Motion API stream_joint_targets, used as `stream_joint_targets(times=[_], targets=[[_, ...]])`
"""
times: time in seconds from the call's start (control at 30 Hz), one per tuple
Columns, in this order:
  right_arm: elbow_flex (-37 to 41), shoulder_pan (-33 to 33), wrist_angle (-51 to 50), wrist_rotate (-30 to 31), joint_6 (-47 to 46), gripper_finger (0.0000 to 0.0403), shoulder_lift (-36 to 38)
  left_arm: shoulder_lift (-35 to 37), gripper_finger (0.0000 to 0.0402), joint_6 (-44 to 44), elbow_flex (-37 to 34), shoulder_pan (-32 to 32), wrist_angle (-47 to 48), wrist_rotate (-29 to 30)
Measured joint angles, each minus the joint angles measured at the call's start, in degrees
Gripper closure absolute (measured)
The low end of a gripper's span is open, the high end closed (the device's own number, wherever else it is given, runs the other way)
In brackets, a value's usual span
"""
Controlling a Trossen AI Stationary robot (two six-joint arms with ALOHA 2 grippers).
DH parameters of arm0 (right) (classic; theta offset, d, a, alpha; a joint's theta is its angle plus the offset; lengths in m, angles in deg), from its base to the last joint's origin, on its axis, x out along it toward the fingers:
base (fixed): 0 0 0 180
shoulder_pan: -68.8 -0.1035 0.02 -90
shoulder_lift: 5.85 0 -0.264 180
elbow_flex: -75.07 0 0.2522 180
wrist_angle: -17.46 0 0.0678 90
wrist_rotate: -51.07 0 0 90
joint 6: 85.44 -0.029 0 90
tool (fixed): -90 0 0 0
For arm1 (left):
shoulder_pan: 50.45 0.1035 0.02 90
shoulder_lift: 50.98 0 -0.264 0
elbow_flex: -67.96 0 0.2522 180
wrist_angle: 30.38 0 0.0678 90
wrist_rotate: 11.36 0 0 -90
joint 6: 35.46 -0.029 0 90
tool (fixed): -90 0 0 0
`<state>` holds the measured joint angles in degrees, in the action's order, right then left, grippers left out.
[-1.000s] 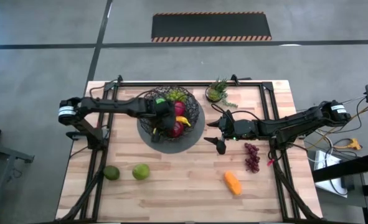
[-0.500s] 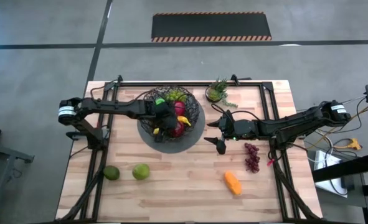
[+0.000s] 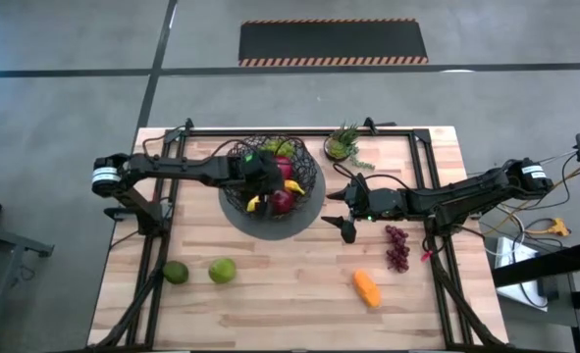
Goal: Build produce basket
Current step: Put the red apple into the black wire basket
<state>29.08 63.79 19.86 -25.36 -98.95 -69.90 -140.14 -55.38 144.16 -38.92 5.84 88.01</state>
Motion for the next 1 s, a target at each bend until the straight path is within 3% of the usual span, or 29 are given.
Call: stream_joint_targets(times=[0.23,0.5,0.77,0.87,1.0], targets=[[0.00,0.00,0.00,-0.01,0.00,0.0081,0.00,0.71,0.0401,-0.24,0.23,-0.14,0.85,-0.34],[0.00,0.00,0.00,-0.01,0.00,0.0081,0.00,3.09,0.0401,-3.29,-0.17,-0.39,4.40,-11.65],[0.00,0.00,0.00,-0.01,0.00,0.0081,0.00,3.26,0.0399,-3.39,-0.37,-0.39,4.90,-12.05],[0.00,0.00,0.02,-0.01,-0.02,0.0081,0.00,3.26,0.0382,-3.39,-0.37,-0.39,4.79,-12.05],[0.02,0.00,0.02,-0.01,0.00,0.0081,0.00,3.21,0.0319,-3.34,-0.37,-0.39,4.81,-12.03]])
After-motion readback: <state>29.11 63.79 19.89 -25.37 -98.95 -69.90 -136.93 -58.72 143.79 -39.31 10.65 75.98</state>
